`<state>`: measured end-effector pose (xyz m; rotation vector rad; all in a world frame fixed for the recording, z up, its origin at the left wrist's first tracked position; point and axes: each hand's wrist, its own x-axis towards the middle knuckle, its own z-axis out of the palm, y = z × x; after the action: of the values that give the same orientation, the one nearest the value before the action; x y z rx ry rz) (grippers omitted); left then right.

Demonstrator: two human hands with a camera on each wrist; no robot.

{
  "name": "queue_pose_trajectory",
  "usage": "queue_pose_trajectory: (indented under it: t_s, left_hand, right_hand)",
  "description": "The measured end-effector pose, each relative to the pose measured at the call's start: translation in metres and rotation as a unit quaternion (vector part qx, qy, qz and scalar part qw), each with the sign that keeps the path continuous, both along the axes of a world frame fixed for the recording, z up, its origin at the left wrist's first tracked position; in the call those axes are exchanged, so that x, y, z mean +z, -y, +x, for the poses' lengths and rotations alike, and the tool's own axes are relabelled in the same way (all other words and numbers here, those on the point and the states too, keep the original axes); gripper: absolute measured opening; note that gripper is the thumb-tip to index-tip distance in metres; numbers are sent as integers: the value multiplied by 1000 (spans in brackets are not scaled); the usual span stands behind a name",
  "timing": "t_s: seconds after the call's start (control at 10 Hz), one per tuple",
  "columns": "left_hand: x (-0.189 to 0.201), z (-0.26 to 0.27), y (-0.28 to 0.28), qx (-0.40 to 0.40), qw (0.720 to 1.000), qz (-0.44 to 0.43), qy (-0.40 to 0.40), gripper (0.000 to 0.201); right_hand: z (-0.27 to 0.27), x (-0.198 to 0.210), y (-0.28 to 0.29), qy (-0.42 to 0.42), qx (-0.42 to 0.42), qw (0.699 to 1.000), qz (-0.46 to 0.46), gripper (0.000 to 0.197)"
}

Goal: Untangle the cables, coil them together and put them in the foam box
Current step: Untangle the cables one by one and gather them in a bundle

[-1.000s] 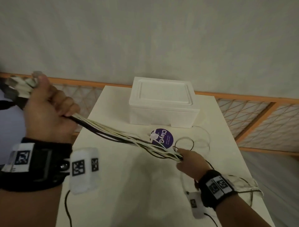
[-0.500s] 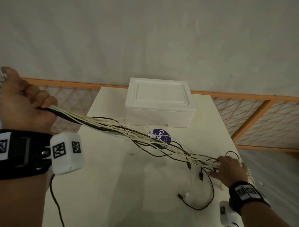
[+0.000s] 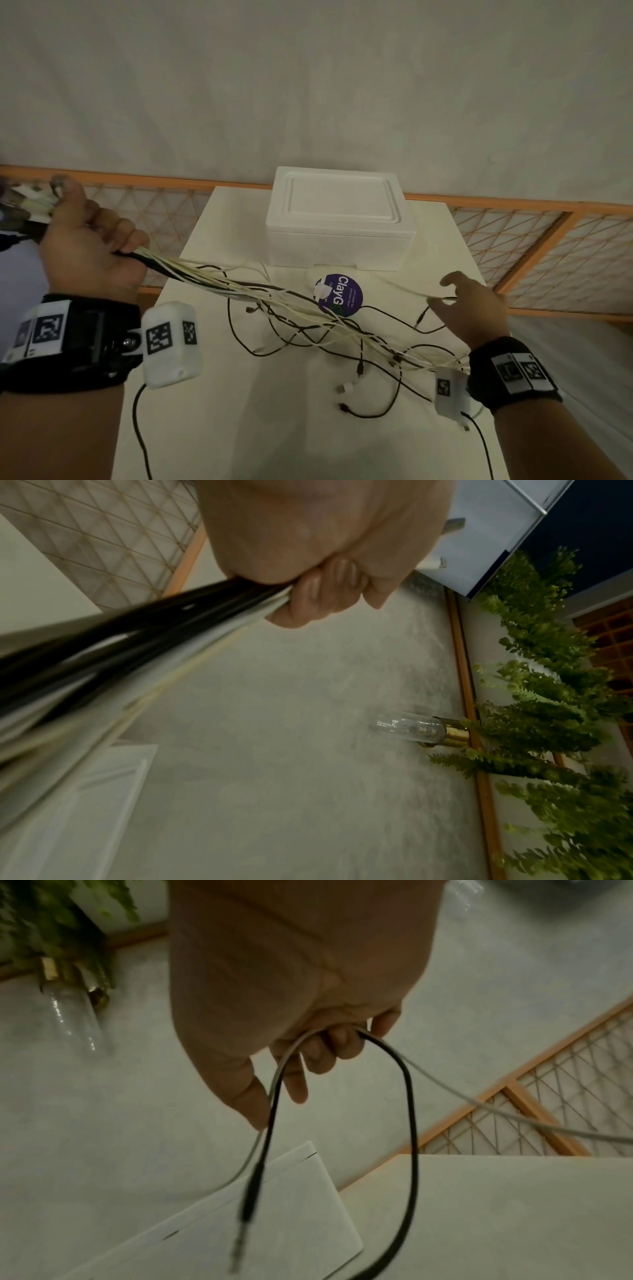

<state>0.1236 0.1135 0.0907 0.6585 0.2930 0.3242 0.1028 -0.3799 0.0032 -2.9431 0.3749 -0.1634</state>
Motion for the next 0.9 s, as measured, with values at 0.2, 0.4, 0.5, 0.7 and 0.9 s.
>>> queue_pose_trajectory:
  t_s: [0.2,0.4,0.5,0.7,0.9]
  left_hand:
    - [37,-30,70,11,1000,18,19,48]
    - [29,-36,161,-120,991,45,37,33]
    - [36,-40,161,-136,987,68,54,39]
    - [48,-38,84,-50,996,46,51,51]
    - [39,-33,34,1,997,66,44,55]
  right_hand:
    - [-3,32,-55,-173,118,971,-117,60]
    - [-25,74,-191,5,391,875,286,97]
    - [-26,48,-207,12,367,910,193,50]
    - [-23,-54,-115,-72,242,967,30,27]
    - [-60,-103,14,-185,75,977,-80,27]
